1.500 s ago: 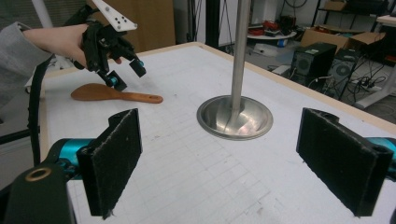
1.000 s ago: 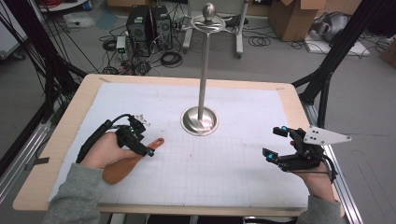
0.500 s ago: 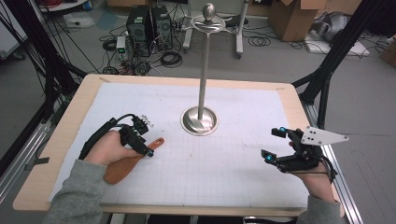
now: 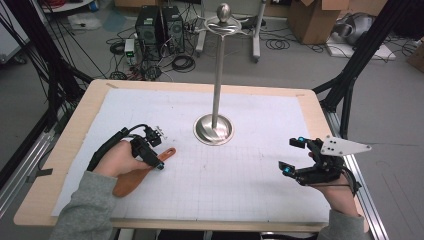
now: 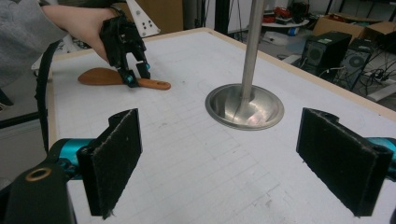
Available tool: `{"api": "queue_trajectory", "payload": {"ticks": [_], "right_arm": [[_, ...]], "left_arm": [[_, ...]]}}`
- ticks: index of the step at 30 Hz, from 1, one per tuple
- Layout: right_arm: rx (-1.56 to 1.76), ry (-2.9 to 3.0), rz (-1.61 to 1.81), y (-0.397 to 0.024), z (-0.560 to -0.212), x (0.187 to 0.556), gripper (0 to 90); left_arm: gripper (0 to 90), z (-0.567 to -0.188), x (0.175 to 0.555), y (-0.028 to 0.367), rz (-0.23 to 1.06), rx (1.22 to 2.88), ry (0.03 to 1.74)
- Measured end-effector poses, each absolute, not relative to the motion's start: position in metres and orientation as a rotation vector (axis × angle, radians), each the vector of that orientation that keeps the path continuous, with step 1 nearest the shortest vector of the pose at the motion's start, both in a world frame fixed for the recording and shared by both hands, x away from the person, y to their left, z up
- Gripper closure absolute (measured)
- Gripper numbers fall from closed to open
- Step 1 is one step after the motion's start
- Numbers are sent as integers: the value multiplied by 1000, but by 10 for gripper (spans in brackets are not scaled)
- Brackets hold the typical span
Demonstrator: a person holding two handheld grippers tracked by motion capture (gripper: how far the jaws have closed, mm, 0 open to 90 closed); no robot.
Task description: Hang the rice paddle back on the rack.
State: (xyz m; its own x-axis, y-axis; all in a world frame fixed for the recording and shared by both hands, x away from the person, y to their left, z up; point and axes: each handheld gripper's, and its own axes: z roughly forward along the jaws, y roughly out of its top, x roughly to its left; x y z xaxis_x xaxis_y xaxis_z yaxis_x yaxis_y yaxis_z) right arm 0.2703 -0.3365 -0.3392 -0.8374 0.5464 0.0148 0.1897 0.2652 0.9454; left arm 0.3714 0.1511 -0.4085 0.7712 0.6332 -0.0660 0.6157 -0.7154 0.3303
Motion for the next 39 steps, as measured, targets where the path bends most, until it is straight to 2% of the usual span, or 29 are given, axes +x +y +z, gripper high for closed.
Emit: {"api": "queue_trajectory", "payload": {"ticks": [16, 28, 39], "right_arm": [[659, 2245, 1581, -335, -340, 271, 130], [660, 2259, 1573, -334, -341, 271, 130], [661, 2264, 1570, -333, -341, 271, 130]], "left_arm": [[630, -405, 374, 143, 89, 2758, 943], [652, -405, 375, 143, 83, 2757, 944], [653, -400, 370, 149, 136, 2707, 959]]}}
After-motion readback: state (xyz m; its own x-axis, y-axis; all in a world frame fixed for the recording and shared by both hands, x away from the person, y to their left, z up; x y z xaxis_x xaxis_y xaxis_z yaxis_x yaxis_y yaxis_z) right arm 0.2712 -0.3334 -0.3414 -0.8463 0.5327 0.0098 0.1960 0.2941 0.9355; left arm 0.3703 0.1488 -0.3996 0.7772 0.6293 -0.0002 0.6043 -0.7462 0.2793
